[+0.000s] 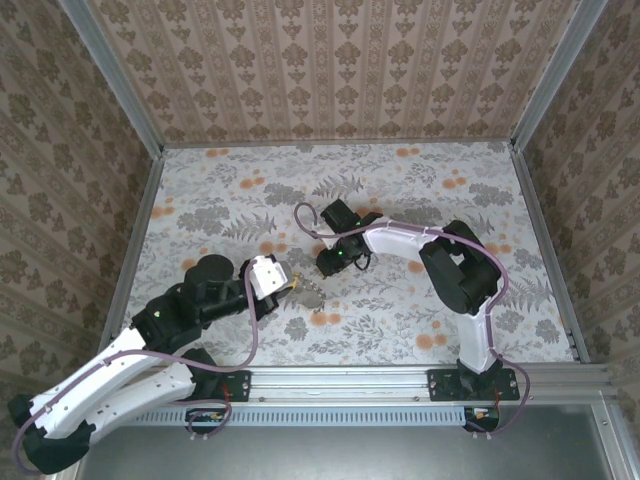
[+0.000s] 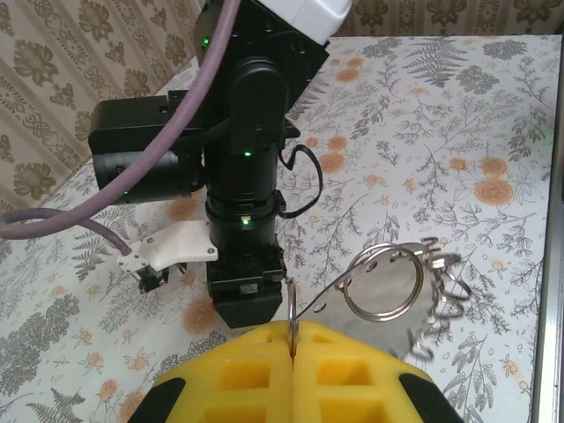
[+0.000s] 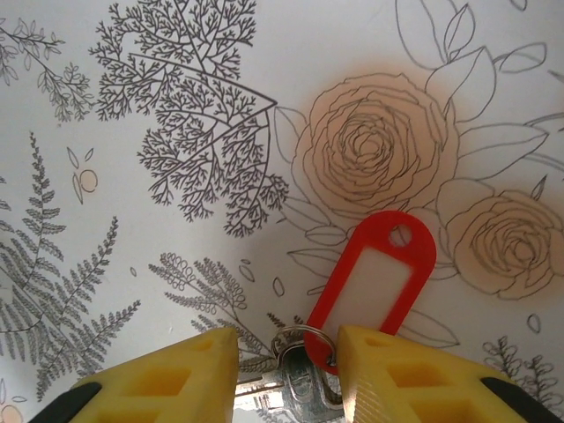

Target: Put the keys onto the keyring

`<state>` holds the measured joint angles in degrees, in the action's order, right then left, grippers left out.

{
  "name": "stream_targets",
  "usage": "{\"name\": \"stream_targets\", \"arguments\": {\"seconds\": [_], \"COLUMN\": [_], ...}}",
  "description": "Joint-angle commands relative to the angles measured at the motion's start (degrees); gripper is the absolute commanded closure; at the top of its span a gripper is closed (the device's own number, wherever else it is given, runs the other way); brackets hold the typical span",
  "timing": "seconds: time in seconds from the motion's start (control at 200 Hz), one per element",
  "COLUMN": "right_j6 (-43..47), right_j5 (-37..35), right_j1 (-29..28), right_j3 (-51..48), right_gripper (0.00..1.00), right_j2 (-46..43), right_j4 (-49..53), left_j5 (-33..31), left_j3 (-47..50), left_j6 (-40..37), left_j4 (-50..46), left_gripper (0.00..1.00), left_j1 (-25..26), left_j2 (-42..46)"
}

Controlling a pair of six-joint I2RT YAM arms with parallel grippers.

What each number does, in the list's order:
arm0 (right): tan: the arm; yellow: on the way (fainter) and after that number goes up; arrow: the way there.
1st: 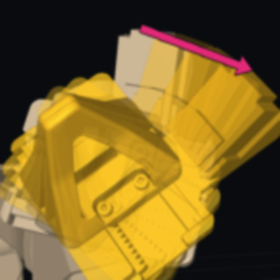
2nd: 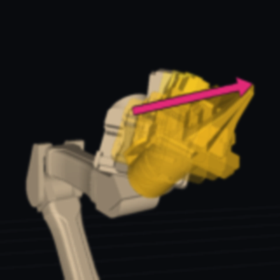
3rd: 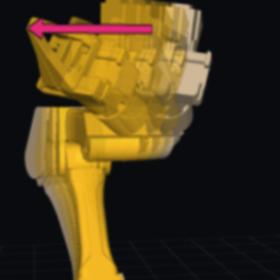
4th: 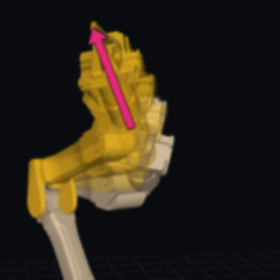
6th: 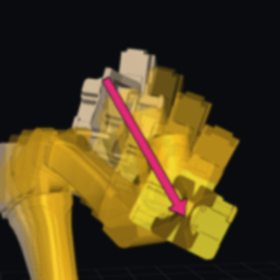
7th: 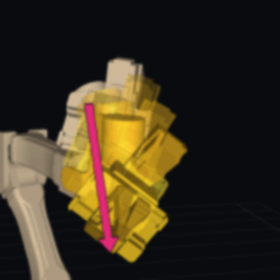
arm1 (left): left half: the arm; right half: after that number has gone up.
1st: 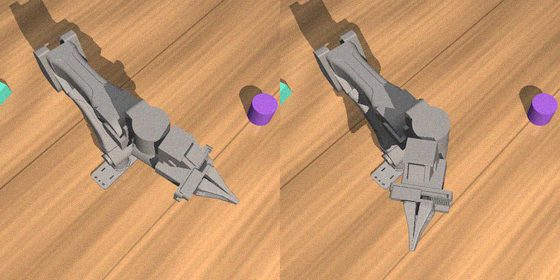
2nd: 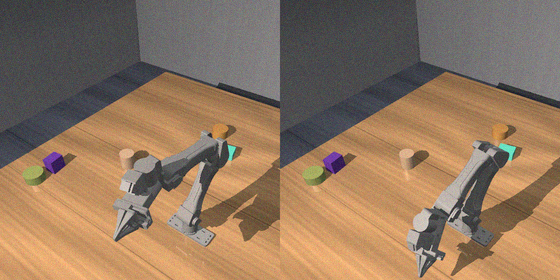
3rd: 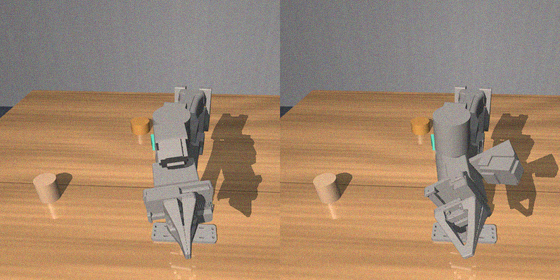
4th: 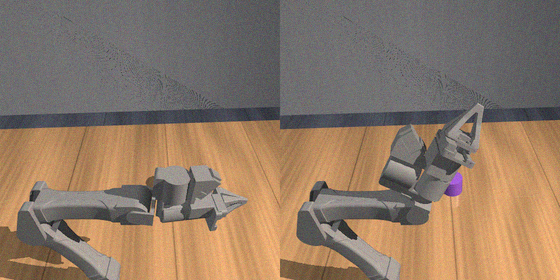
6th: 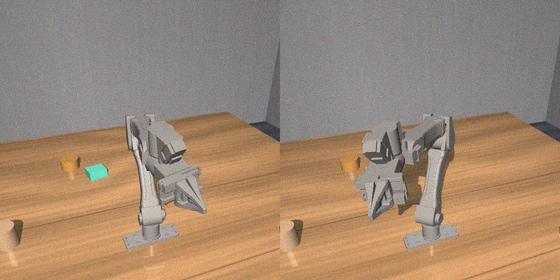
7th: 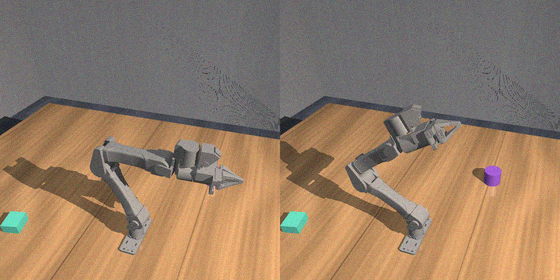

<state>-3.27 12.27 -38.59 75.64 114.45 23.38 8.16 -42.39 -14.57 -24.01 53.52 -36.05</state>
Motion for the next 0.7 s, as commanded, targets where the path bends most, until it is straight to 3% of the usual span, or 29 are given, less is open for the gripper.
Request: {"name": "stream_targets", "arguments": {"seconds": [0.0,0.325,0.54,0.695], "right_j6": [-3.5,-13.5,-9.3,-3.5], "right_j5": [0.0,5.4,3.9,-1.3], "right_j1": [-0.5,-0.9,-0.8,-1.5], "right_j3": [-3.2,-9.6,-8.4,-4.2], "right_gripper": [0.64,0.64,0.6,0.59], "right_j2": [-1.9,-5.5,-7.7,-5.0], "right_j4": [-0.2,-9.3,-4.8,0.3], "left_j5": [0.9,0.6,0.3,0.1], "left_j3": [-2.4,-1.9,-1.6,-1.8], "left_j6": [0.9,1.3,1.3,1.4], "left_j4": [1.2,1.5,1.9,1.5], "left_gripper": [1.0,1.0,1.0,1.0], "left_j1": [-0.5,-0.5,-0.4,-0.4], "left_j2": [0.4,0.9,1.2,1.4]}}
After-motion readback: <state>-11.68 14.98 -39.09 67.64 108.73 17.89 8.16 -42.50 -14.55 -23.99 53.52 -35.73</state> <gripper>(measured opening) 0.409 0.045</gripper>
